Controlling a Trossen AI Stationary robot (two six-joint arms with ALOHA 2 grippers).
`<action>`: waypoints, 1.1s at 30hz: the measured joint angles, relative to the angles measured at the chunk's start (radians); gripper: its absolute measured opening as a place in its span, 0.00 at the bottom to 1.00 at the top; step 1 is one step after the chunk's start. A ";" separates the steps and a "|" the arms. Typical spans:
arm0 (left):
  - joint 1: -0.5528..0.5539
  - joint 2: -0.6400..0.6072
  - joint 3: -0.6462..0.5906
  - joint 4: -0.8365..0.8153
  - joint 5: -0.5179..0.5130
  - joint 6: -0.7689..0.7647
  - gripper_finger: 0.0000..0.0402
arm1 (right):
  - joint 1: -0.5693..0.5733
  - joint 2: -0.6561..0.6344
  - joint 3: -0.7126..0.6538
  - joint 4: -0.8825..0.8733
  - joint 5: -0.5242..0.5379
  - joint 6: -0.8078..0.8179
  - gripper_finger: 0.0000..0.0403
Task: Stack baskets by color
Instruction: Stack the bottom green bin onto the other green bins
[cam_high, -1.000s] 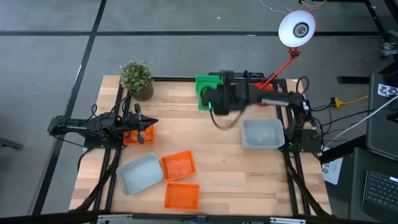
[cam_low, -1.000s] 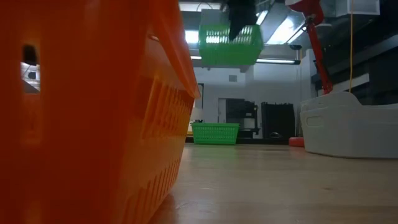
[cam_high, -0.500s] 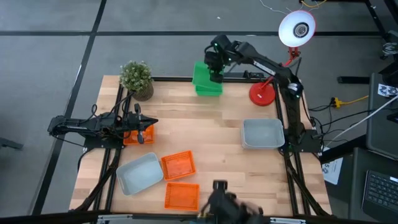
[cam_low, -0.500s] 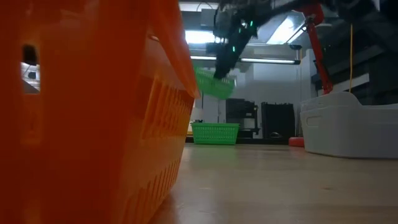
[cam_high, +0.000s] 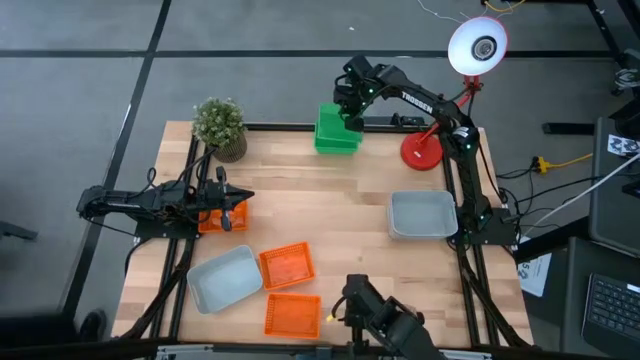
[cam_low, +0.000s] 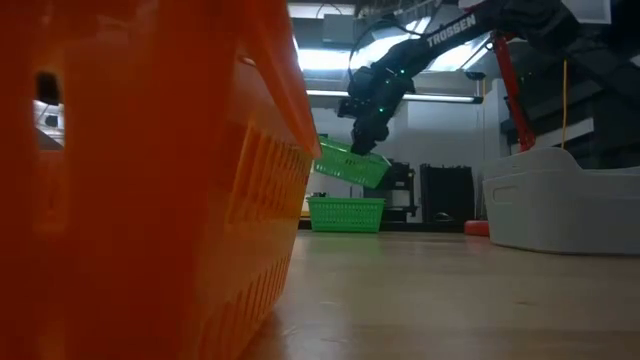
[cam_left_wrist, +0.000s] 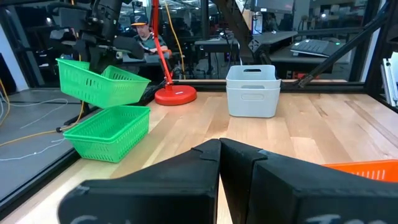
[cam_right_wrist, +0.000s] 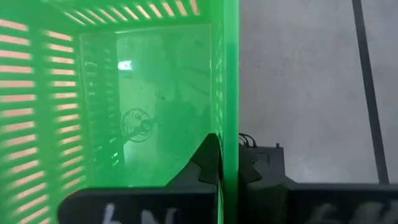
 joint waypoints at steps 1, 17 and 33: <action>0.000 0.000 0.000 0.000 0.000 0.000 0.00 | -0.001 0.000 0.000 0.000 0.001 0.000 0.00; 0.000 0.000 0.000 0.000 0.000 -0.048 0.00 | 0.000 0.017 0.000 0.000 0.002 0.057 0.00; 0.000 0.000 0.000 0.000 0.000 -0.048 0.00 | 0.000 0.054 0.000 0.001 0.047 0.060 0.00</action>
